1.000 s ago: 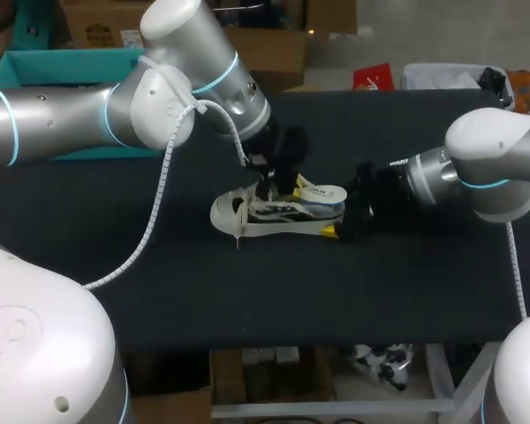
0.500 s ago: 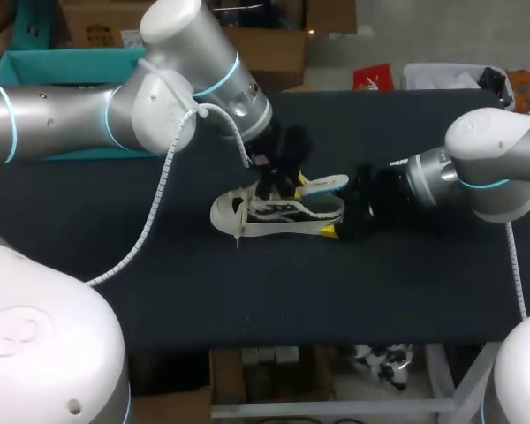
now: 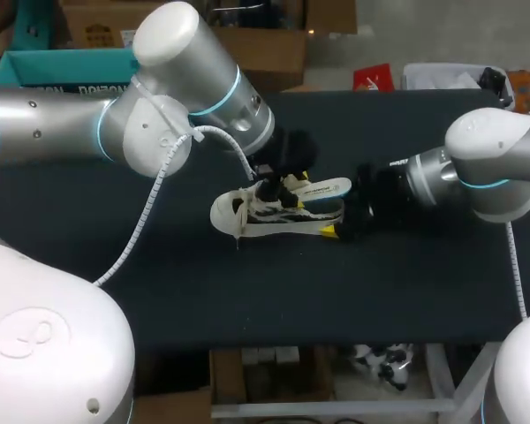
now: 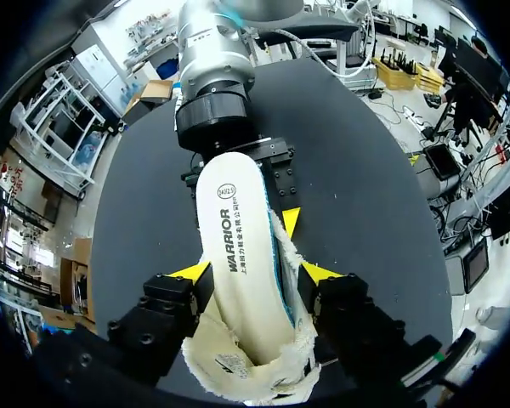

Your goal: Open the shoe tongue, take the insole out of the shoe, put the insole back into the shoe, and pack the shoe into the shoebox

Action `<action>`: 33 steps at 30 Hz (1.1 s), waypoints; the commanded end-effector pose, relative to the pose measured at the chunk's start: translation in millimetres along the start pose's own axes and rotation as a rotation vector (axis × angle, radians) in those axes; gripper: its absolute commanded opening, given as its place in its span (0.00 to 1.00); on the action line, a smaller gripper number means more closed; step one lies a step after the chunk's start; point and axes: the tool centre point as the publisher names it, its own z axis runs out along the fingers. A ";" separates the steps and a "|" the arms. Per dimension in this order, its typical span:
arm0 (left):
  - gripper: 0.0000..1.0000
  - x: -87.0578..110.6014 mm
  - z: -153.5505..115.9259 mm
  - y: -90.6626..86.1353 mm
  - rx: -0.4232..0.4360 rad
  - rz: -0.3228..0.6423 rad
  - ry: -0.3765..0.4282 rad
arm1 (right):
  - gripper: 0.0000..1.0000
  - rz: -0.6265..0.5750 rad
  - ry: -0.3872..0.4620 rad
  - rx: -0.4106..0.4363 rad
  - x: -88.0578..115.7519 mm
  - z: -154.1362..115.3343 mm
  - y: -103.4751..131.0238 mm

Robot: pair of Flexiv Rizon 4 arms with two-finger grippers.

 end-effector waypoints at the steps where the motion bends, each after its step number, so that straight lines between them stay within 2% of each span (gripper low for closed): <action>1: 0.56 4.8 5.1 -10.0 -0.013 -0.001 -0.050 | 0.00 -0.001 0.000 -0.003 0.6 2.9 -4.0; 8: 0.49 7.1 13.9 -19.2 -0.018 -0.002 -0.062 | 0.00 -0.001 0.000 -0.003 0.6 2.9 -4.0; 13: 0.49 9.2 19.8 -23.3 -0.024 -0.008 -0.084 | 0.00 -0.001 0.000 -0.003 0.6 2.9 -4.0; 28: 0.53 -2.0 43.1 -27.8 -0.049 -0.052 -0.174 | 0.00 -0.001 0.000 -0.003 0.6 2.9 -4.0; 33: 0.46 -6.9 45.7 -25.7 -0.052 -0.067 -0.195 | 0.00 -0.001 0.000 -0.003 0.6 2.9 -4.0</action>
